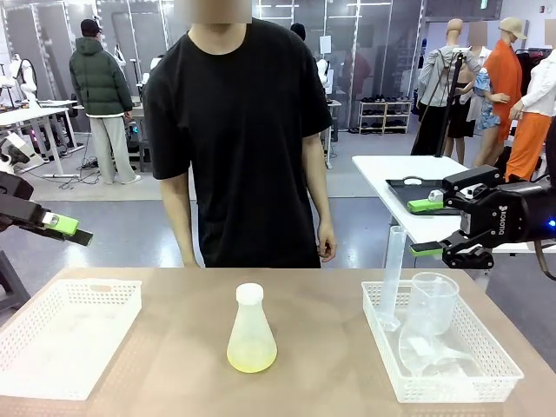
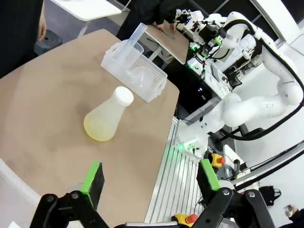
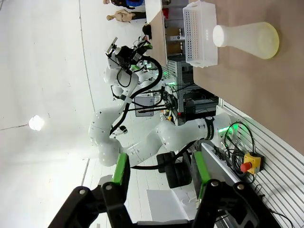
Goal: Prepare the solutions needed for the experiment.
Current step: When the human places the Big flask in the center of the table, pick up the Big flask and place it in the left Organizing basket.
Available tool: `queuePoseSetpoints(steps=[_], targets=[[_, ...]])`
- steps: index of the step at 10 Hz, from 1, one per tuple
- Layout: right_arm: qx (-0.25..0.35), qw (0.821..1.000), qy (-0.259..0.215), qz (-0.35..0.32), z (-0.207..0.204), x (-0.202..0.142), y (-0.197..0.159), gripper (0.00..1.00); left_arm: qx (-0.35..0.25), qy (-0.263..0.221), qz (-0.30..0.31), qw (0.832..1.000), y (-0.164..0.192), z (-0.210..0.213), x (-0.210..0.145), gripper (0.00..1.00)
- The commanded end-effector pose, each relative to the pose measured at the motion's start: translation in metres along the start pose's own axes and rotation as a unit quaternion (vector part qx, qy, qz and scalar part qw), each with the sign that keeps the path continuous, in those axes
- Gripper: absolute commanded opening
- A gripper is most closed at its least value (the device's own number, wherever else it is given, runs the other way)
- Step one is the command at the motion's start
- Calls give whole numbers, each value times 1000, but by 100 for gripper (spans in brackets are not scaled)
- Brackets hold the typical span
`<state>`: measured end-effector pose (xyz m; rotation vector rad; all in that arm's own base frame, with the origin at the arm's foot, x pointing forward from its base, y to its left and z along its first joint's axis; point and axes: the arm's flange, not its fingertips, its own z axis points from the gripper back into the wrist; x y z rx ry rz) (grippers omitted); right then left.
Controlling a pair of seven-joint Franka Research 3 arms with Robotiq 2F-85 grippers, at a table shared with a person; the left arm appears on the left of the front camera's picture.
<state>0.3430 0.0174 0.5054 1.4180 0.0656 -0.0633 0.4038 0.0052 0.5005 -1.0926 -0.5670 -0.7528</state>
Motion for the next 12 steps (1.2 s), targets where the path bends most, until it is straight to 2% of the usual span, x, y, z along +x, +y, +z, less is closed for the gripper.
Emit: queuePoseSetpoints(steps=[1,6,7,8,10,11,12], targets=[[0,1000,4,4,2,0,0,66,10,2,24,1000,-20,-6,-1,100],[0,1000,4,4,2,0,0,66,2,1,19,1000,-16,-3,0,100],[0,1000,4,4,2,0,0,66,4,21,-56,998,12,3,34,100],[0,1000,4,4,2,0,0,66,8,55,-171,984,25,5,73,100],[0,1000,4,4,2,0,0,66,-19,65,-341,938,30,-11,122,100],[0,1000,4,4,2,0,0,66,-52,39,-392,918,40,-24,138,100],[0,1000,4,4,2,0,0,66,-38,73,-423,903,51,-38,146,100]])
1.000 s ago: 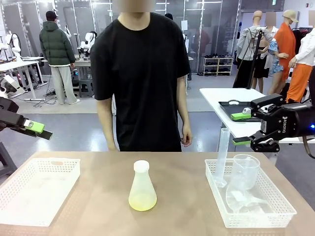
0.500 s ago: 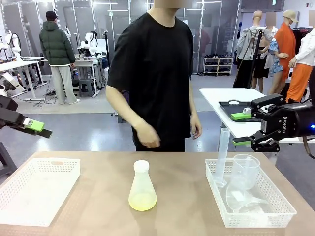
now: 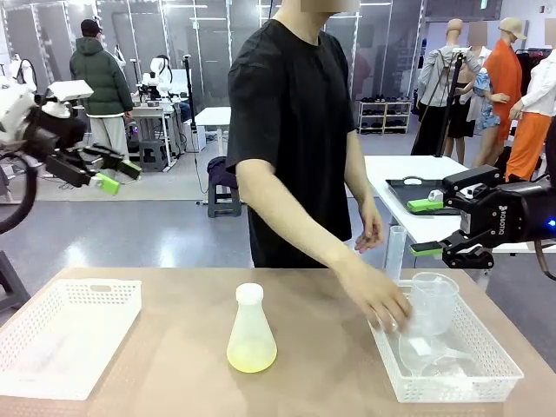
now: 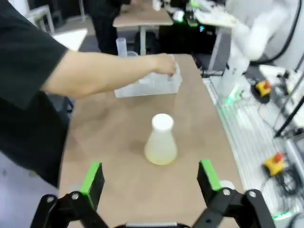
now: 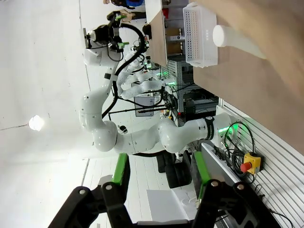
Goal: Prepare the solutions needed for the experiment.
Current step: When the human places the Big flask in the center of the table, pick up the Big flask and place it in the left Organizing basket.
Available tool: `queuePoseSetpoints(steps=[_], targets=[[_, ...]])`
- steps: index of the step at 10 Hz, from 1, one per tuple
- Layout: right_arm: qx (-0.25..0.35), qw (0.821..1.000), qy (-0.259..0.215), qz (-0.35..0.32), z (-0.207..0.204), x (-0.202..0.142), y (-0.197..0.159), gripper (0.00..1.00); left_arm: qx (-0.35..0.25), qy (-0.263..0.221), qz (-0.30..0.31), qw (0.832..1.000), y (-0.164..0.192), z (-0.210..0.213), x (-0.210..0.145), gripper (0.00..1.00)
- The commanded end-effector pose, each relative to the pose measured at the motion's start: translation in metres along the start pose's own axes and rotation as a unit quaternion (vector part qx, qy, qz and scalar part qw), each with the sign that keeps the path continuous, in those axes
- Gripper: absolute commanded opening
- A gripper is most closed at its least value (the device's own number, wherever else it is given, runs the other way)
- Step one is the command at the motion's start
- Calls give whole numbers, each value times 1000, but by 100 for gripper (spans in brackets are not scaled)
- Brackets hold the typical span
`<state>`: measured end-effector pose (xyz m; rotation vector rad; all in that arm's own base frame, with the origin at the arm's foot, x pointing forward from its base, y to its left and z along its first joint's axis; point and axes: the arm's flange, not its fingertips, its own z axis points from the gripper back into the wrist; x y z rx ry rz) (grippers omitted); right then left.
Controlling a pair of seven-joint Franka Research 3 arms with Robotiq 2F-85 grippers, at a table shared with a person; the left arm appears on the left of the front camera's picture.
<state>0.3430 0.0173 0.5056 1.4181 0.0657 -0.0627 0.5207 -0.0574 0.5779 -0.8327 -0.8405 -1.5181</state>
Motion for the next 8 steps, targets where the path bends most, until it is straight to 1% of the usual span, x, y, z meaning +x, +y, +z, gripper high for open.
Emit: queuePoseSetpoints(steps=[1,2,3,8], targets=[[0,1000,4,4,2,0,0,66,-14,-21,-68,997,26,-10,-16,100],[0,1000,4,4,2,0,0,66,-25,-2,-63,998,32,-15,-16,100],[0,1000,4,4,2,0,0,66,-8,-1,-46,999,16,-10,-3,100],[0,1000,4,4,2,0,0,66,-8,-1,-46,999,16,-10,-3,100]])
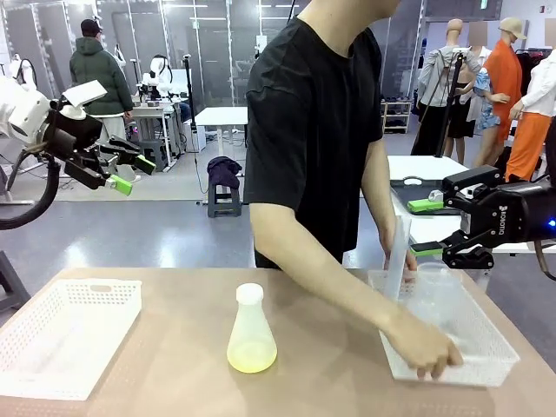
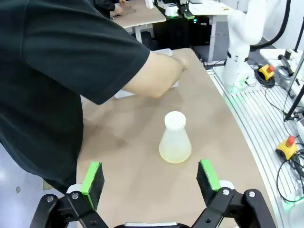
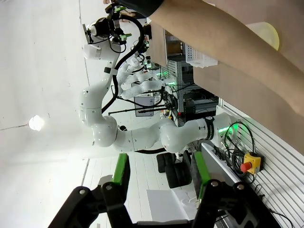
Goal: Prepare the solutions needed for the experiment.
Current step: When the human places the Big flask in the center of the table, pick up the Big flask and place it in the left Organizing basket.
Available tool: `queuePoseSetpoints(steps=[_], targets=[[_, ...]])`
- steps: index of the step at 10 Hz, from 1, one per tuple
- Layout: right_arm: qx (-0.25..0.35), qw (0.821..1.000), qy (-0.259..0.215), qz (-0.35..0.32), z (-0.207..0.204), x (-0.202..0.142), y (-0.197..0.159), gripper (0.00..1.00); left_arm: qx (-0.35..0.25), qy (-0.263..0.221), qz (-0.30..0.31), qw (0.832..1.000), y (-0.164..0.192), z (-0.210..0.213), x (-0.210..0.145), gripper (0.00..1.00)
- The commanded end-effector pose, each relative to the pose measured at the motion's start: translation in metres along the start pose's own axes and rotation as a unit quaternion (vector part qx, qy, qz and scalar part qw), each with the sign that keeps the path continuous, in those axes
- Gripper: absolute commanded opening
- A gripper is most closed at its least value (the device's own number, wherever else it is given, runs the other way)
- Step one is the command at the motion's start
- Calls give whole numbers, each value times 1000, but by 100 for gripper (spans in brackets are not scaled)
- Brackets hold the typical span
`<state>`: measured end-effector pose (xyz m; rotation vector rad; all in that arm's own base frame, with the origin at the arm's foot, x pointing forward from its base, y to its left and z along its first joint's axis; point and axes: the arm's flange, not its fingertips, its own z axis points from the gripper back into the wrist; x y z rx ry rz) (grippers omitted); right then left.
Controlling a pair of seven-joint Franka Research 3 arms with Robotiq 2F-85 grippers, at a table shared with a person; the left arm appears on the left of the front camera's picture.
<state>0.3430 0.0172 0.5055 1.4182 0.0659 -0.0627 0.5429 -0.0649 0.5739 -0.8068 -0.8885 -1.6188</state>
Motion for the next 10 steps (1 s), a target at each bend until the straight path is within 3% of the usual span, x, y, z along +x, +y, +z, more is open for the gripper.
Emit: queuePoseSetpoints(steps=[1,3,4,6,10], targets=[[0,1000,4,4,2,0,0,66,-2,-2,7,1000,-6,-3,0,100],[0,1000,4,4,2,0,0,66,0,0,1,1000,0,0,0,100],[0,1000,4,4,2,0,0,66,-66,6,-30,997,29,-22,-34,100],[0,1000,4,4,2,0,0,66,-66,5,-33,997,29,-24,-35,100],[0,1000,4,4,2,0,0,66,-146,-26,-126,981,51,-80,-55,100]])
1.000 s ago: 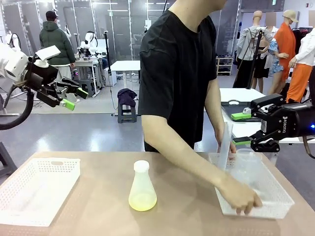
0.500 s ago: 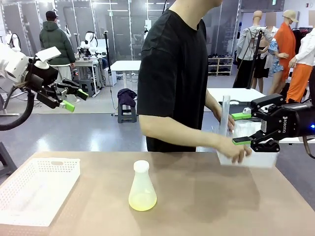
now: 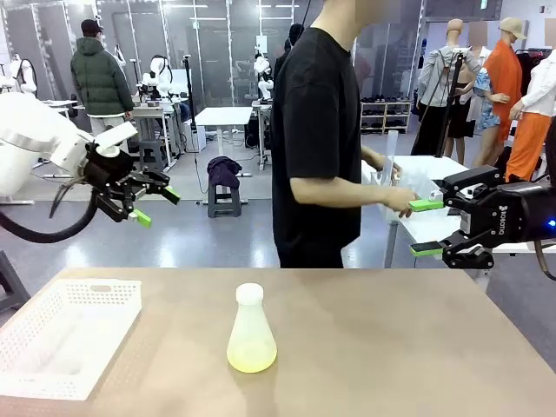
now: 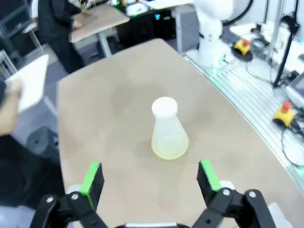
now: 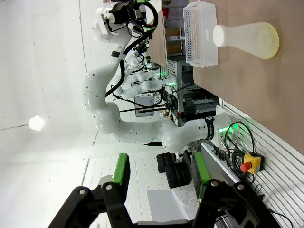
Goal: Prepare the solutions needed for the experiment.
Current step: When the human places the Big flask in the center of the table, pick up the Big flask and place it in the left Organizing basket.
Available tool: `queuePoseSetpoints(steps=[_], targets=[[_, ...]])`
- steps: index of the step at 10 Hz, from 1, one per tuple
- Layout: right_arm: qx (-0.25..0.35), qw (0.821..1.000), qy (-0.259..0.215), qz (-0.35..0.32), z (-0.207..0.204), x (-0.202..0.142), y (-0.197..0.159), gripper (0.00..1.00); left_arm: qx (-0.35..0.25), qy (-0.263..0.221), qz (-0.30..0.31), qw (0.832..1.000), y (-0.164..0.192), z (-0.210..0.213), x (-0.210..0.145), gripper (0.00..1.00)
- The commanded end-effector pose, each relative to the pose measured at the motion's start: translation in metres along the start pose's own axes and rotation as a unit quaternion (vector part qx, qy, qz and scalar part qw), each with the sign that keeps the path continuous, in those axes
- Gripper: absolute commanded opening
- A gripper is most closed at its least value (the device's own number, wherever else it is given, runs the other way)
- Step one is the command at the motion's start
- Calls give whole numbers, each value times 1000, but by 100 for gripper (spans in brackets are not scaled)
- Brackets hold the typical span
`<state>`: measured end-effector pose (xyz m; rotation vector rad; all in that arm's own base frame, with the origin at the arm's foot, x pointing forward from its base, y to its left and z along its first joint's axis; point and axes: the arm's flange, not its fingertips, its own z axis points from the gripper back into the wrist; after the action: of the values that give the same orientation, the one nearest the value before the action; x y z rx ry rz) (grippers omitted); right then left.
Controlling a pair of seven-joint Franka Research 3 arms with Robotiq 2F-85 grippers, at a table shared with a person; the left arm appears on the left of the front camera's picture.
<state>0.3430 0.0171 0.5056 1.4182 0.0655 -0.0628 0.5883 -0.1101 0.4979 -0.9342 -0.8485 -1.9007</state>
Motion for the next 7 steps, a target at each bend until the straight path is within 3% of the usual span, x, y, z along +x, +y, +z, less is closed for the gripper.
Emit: queuePoseSetpoints(steps=[1,3,4,7], targets=[[0,1000,4,4,2,0,0,66,-61,-7,-40,997,16,-22,-10,100],[0,1000,4,4,2,0,0,66,-65,16,-34,997,26,-40,-19,100],[0,1000,4,4,2,0,0,66,-45,-8,-28,999,13,-36,-10,100],[0,1000,4,4,2,0,0,66,-45,-8,-28,999,13,-36,-10,100]])
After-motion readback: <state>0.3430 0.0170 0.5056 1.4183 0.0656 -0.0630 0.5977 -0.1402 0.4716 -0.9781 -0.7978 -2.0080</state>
